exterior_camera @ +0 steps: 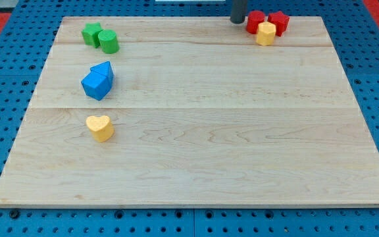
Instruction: Place your hand below the yellow heart
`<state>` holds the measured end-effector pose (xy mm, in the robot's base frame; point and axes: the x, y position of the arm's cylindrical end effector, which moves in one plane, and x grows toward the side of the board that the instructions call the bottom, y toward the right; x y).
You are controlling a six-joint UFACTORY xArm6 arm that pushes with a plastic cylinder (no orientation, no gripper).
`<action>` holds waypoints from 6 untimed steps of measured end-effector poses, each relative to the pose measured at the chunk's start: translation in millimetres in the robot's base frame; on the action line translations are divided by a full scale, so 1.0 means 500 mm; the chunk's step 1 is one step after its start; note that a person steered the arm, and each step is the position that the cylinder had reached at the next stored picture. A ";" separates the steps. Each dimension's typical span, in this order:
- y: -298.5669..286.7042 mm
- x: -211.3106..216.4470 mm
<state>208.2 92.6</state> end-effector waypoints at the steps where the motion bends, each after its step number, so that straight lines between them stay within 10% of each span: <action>1: -0.213 0.067; 3: -0.108 0.492; 4: -0.284 0.629; 6: -0.462 0.586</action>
